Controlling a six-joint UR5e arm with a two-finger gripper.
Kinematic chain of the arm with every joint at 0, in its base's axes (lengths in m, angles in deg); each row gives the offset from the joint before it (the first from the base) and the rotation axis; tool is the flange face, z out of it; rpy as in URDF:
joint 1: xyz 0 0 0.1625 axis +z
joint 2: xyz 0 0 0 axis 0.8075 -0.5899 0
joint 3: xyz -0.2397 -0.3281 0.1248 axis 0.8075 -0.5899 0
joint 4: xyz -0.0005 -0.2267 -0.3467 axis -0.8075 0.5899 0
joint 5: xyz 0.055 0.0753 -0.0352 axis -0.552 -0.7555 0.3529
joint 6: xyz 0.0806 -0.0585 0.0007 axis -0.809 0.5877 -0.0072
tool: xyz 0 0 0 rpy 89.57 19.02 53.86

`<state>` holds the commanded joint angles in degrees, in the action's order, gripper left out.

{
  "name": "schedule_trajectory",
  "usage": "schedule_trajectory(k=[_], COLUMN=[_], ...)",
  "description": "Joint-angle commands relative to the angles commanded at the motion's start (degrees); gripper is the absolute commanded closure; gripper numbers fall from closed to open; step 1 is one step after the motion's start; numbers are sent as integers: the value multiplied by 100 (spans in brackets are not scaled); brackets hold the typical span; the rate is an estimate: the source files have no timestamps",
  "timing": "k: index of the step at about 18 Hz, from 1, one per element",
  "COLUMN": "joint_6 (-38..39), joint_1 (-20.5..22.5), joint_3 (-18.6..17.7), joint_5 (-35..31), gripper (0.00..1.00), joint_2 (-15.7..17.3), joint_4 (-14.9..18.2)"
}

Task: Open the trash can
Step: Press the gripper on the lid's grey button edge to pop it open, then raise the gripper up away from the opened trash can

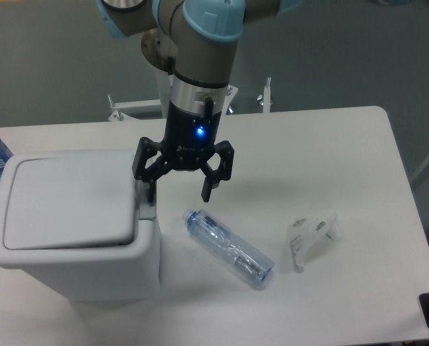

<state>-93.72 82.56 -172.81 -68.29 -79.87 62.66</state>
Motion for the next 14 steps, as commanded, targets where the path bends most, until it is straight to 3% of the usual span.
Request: schedule_trajectory(k=[5, 8, 11, 14], joint_6=[0, -44, -323, -1394], joint_1=[0, 52, 578, 1001], joint_3=[70, 499, 948, 967], joint_5=[9, -9, -280, -973], gripper=[0, 0, 0, 0], joint_2=[9, 9, 17, 44], joint_4=[0, -79, -88, -79])
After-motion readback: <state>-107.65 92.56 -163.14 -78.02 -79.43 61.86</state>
